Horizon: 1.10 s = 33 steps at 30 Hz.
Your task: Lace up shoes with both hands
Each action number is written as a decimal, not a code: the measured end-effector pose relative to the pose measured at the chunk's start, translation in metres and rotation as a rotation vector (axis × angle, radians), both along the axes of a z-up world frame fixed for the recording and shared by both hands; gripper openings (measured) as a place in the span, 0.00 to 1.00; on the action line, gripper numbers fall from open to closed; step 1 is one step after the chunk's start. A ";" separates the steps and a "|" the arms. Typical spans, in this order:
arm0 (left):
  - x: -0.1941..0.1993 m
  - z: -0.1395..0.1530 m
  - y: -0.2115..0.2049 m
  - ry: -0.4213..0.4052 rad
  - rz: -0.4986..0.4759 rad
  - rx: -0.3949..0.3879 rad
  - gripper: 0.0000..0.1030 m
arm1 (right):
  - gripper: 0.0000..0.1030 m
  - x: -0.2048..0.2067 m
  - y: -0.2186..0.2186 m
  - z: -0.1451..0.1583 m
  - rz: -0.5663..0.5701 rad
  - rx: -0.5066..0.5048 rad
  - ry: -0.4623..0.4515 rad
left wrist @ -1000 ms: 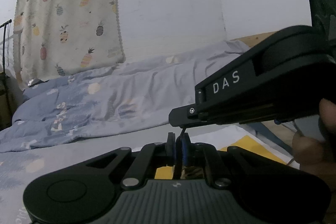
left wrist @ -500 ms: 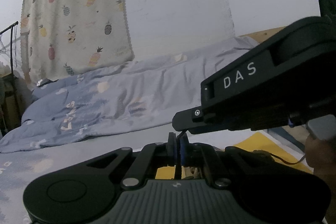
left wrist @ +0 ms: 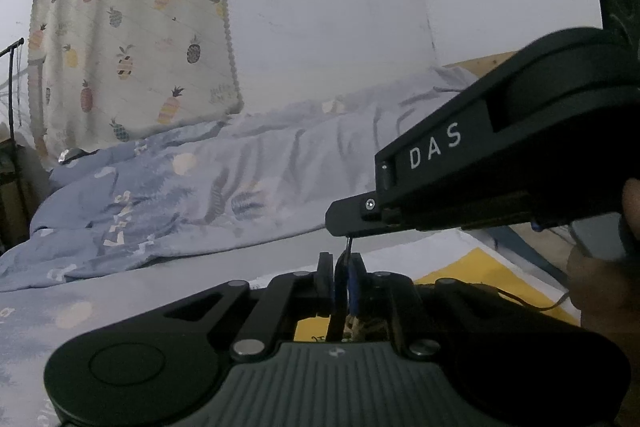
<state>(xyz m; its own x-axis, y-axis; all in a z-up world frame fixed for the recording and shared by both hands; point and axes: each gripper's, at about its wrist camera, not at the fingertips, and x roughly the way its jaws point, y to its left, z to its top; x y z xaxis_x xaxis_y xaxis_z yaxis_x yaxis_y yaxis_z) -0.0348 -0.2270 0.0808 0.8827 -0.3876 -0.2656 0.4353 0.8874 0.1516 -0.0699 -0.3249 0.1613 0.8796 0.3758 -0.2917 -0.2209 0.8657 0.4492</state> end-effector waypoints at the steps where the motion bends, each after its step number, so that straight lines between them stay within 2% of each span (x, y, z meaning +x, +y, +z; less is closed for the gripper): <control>1: 0.000 0.000 0.000 0.001 -0.004 0.000 0.09 | 0.02 0.000 0.000 0.000 -0.005 -0.006 -0.002; 17: -0.005 -0.002 0.001 0.003 -0.070 -0.021 0.14 | 0.02 0.003 -0.004 -0.001 -0.030 -0.043 -0.004; 24: -0.006 -0.002 0.001 -0.005 -0.065 -0.022 0.14 | 0.02 0.006 -0.013 -0.002 -0.027 0.021 0.009; 28: -0.007 -0.002 0.000 0.009 -0.103 -0.021 0.15 | 0.02 0.006 -0.014 -0.002 -0.022 0.025 -0.004; 29: -0.007 -0.003 -0.001 0.013 -0.120 -0.021 0.15 | 0.02 0.006 -0.014 -0.002 -0.023 0.023 -0.004; 31: -0.009 -0.003 -0.002 0.011 -0.135 -0.018 0.23 | 0.02 0.006 -0.016 -0.003 -0.030 0.019 -0.003; 33: -0.011 -0.004 -0.003 0.009 -0.149 -0.016 0.24 | 0.02 0.006 -0.017 -0.003 -0.037 0.018 -0.001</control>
